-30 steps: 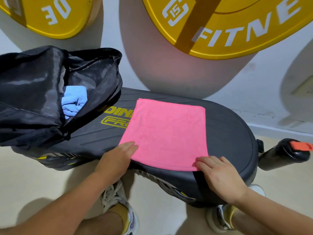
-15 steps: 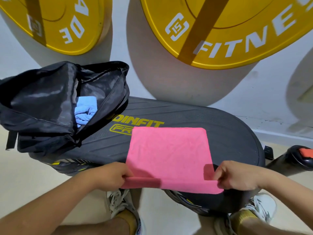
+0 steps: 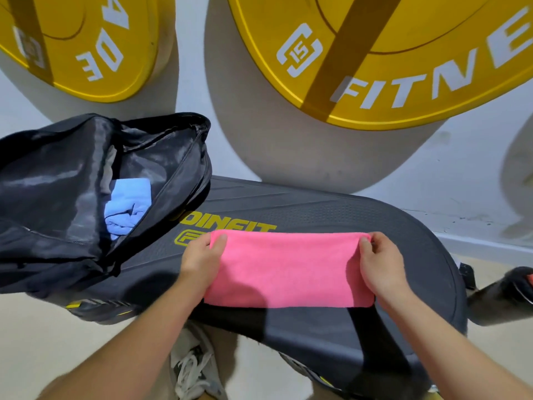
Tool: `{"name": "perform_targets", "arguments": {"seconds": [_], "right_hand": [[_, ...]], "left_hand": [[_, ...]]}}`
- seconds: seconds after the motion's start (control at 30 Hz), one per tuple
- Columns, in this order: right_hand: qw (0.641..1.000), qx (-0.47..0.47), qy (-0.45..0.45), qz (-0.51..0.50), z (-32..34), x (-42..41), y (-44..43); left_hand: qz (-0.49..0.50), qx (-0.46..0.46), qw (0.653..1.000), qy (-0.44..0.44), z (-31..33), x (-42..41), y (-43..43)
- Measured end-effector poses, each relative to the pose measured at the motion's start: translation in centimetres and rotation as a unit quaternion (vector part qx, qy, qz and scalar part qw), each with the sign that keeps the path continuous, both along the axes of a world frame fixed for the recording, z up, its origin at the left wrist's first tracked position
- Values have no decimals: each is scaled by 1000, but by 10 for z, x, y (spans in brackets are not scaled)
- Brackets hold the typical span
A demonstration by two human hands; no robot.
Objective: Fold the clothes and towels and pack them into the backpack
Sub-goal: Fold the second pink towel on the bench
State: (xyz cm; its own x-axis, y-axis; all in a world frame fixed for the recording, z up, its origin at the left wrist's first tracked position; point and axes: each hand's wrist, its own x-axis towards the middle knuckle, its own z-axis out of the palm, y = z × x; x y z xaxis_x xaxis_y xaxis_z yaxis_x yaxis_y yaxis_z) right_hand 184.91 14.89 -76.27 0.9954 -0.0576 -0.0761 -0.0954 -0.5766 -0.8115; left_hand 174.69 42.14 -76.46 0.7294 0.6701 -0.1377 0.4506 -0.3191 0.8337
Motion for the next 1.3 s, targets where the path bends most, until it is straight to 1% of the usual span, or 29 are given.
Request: {"name": "perform_targets", "arguments": {"seconds": [0.07, 0.17, 0.23, 0.27, 0.43, 0.5, 0.57, 0.6, 0.67, 0.7, 0.73, 0.77, 0.8, 0.87, 0.93, 1.03, 1.13, 1.17, 1.27, 1.3], "right_hand": [[997, -75, -24, 4, -8, 2, 7], [983, -183, -19, 14, -20, 3, 13], [974, -225, -28, 12, -24, 5, 15], [971, -238, -33, 13, -26, 8, 16], [964, -262, -38, 20, -28, 13, 18], [961, -275, -17, 29, -23, 16, 18], [957, -288, 4, 25, -16, 17, 17], [957, -288, -14, 13, -12, 16, 18], [952, -281, -118, 13, -6, 8, 27], [946, -274, -167, 48, -4, 0, 37], [939, -264, -195, 103, -7, -9, 48], [931, -260, -197, 166, -13, -19, 60], [919, -273, -181, 219, -22, -29, 71], [897, -319, -141, 272, -43, -44, 81], [885, -351, -121, 281, -54, -47, 80], [880, -367, -111, 280, -55, -46, 78], [878, -374, -77, 289, -50, -45, 81], [877, -372, -75, 295, -51, -46, 80], [871, -353, -74, 333, -44, -41, 76], [876, -341, -66, 334, -41, -41, 73]], "left_hand": [[10, 56, 998, 3, -8, 11, -6], [19, 178, 983, 29, -21, 14, -7], [20, 238, 971, 17, -27, 12, -4], [23, 251, 967, 23, -28, 12, -3], [16, 283, 953, 111, -28, 15, -6], [14, 275, 952, 134, -24, 19, -8], [28, 281, 950, 131, -17, 21, -7], [29, 312, 944, 105, -15, 21, -8], [-43, 395, 917, 42, -17, 18, -20], [-97, 424, 900, 25, -23, 16, -30], [-148, 435, 888, 37, -30, 15, -41], [-185, 424, 883, 79, -37, 12, -51], [-205, 398, 884, 135, -40, 9, -60], [-218, 366, 880, 209, -49, 4, -65], [-223, 359, 882, 208, -51, 4, -64], [-207, 359, 886, 209, -45, 3, -60], [-152, 340, 894, 249, -46, -13, -45], [-126, 338, 899, 249, -46, -19, -40], [-77, 353, 915, 181, -50, -27, -32], [-65, 349, 920, 168, -50, -27, -33]]}}
